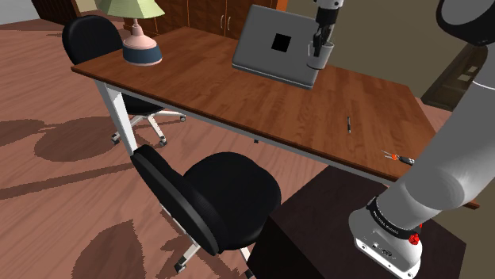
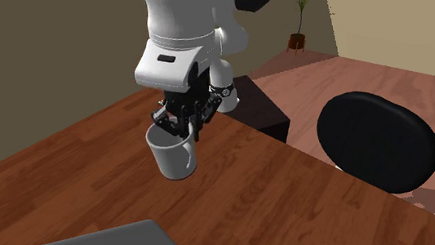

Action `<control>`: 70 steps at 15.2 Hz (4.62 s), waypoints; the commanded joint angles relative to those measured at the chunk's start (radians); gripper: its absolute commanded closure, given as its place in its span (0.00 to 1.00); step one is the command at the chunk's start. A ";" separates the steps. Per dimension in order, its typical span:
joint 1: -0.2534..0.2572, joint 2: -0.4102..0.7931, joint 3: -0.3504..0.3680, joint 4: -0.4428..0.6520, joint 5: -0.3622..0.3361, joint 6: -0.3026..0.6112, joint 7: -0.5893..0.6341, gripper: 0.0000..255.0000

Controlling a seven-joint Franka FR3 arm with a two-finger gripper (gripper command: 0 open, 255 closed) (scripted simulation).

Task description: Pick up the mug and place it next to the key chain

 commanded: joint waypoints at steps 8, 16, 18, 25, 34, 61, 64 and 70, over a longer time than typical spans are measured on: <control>-0.046 -0.285 -0.052 -0.355 -0.076 0.089 -0.077 1.00; -0.114 -0.505 -0.113 -0.575 -0.161 0.112 -0.167 1.00; -0.135 -0.555 -0.130 -0.618 -0.184 0.112 -0.194 1.00; -0.215 -0.711 -0.203 -0.732 -0.271 0.099 -0.302 1.00; -0.327 -0.855 -0.322 -0.797 -0.388 0.072 -0.476 1.00; -0.377 -0.805 -0.513 -1.034 -0.524 0.389 -0.512 1.00; -0.373 -0.779 -0.535 -1.057 -0.534 0.438 -0.507 1.00; -0.365 -0.730 -0.573 -1.091 -0.549 0.521 -0.500 1.00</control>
